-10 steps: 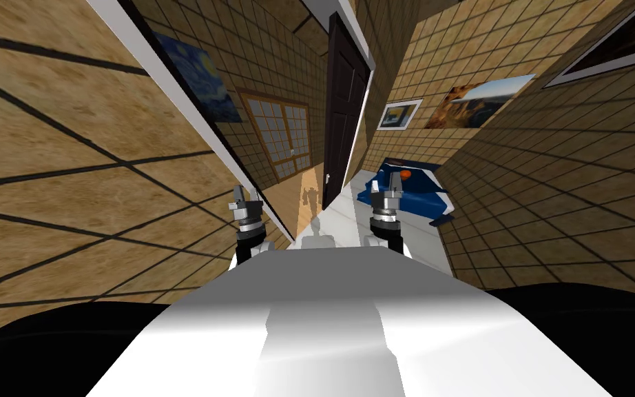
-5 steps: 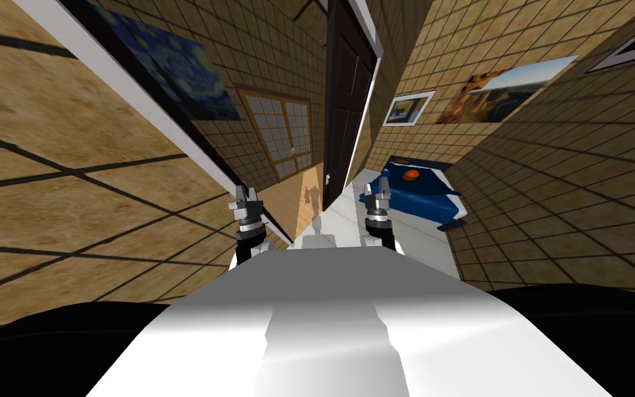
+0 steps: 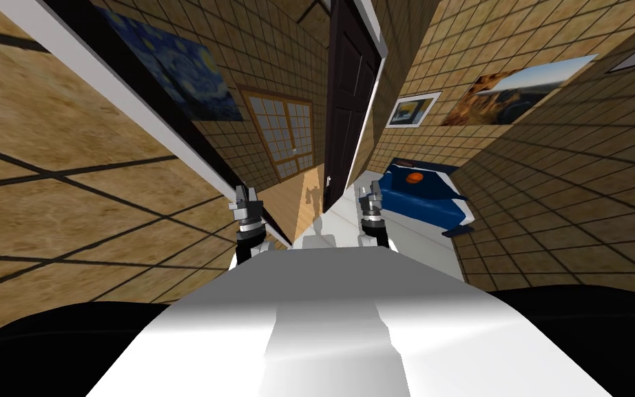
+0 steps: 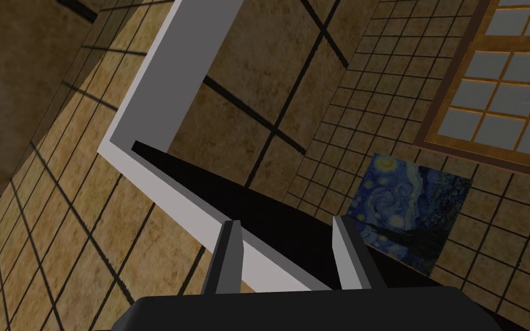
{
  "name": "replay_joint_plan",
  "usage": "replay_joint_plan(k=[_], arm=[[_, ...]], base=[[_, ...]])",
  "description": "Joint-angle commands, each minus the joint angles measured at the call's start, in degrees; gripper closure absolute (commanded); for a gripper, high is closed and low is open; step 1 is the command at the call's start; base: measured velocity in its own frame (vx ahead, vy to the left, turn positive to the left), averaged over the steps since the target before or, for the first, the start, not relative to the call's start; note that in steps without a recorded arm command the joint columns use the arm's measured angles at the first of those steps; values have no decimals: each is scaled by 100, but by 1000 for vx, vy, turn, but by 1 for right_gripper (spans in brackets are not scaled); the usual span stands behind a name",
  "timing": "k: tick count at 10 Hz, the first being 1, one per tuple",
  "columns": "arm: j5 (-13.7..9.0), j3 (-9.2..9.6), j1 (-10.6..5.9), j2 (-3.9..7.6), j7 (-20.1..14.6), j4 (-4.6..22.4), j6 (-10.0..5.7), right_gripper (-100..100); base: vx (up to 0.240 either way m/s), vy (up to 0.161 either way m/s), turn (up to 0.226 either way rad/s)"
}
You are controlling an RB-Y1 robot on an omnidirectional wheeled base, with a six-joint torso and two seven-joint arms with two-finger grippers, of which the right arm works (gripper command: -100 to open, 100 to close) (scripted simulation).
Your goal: Push the door open
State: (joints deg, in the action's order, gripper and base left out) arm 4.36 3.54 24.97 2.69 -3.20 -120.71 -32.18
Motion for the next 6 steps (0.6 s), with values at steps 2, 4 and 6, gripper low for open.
replay_joint_plan(k=[2, 4, 6], arm=[[-6, 48, -133, 52, 2, 306, -37, -100], [-10, 94, -235, 84, 5, 566, -77, -100], [-15, 141, -338, 117, 9, 827, -116, -100]], base=[[75, -67, 56], [116, -74, 64], [85, -72, 52]])
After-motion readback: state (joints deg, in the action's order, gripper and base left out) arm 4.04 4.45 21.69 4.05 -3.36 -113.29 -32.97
